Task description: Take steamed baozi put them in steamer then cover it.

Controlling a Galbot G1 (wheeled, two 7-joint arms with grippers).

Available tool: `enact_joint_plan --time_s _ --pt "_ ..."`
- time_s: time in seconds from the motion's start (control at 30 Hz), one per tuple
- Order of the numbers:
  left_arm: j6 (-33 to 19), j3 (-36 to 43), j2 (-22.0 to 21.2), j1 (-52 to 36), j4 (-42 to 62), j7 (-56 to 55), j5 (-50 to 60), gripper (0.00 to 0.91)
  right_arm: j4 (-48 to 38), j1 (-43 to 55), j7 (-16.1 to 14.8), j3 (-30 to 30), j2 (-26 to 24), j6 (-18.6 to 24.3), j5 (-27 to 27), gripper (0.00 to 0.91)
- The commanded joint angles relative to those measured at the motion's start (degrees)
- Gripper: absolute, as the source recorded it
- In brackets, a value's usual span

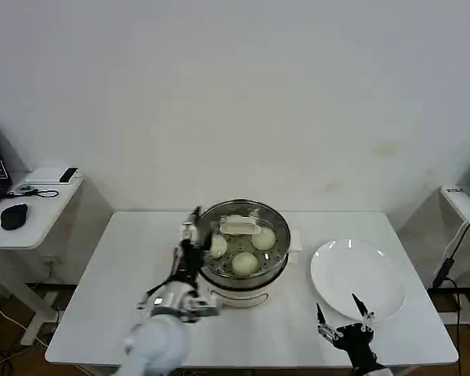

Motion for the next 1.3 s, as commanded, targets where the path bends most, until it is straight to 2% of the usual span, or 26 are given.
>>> enact_joint_plan --time_s 0.03,0.2,0.33,0.37,0.43,0.6,0.67,0.83,1.07,1.17,1.3 --pt "-7.4 -22.0 8.9 8.6 0.9 -23.1 -77.9 0.907 -2.0 2.1 2.5 2.3 -15.1 -0.6 10.1 0.907" --pt "-14.2 -24.2 6.2 15.7 1.1 -25.8 -78.6 0.907 -1.0 2.3 3.7 3.4 -20.6 -1.1 18.5 0.907" --pt "-14.1 -25.2 4.6 19.1 -0.2 -25.3 -80.0 0.907 -0.8 1.8 3.8 2.6 -23.8 -1.1 22.1 0.907" --pt "-14.4 -25.8 4.2 19.8 -0.6 -24.5 -79.5 0.907 -0.8 1.9 4.0 2.1 -24.6 -1.2 24.4 0.907" --pt "-14.5 -26.2 3.5 21.6 -1.8 -24.3 -80.1 0.907 -0.9 2.0 4.3 1.7 -25.7 -1.4 26.9 0.907" --pt "-16.1 -26.3 1.7 24.4 -1.9 -23.7 -80.1 0.907 -1.3 2.8 5.3 1.0 -25.9 -1.2 28.7 0.907" --pt "-17.5 -26.4 0.9 25.8 -2.2 -23.0 -79.9 0.907 -2.4 3.1 7.0 0.0 -25.5 -0.1 30.2 0.907" --pt "-19.7 -26.9 -0.9 30.1 -3.9 -21.6 -76.4 0.907 -4.8 1.5 7.8 -1.6 -26.3 3.0 30.6 0.907" --pt "-20.9 -26.9 -3.2 33.6 -4.8 -20.5 -75.3 0.907 -4.0 0.0 8.4 -2.6 -26.3 3.4 30.6 0.907" --pt "-21.4 -26.5 -3.6 34.7 -5.1 -19.8 -73.7 0.907 -3.6 -0.2 10.7 -3.4 -25.9 2.6 29.9 0.907" --pt "-21.6 -26.4 -3.6 35.2 -5.8 -19.9 -72.4 0.907 -3.6 -1.6 11.4 -3.8 -25.3 4.4 27.9 0.907"
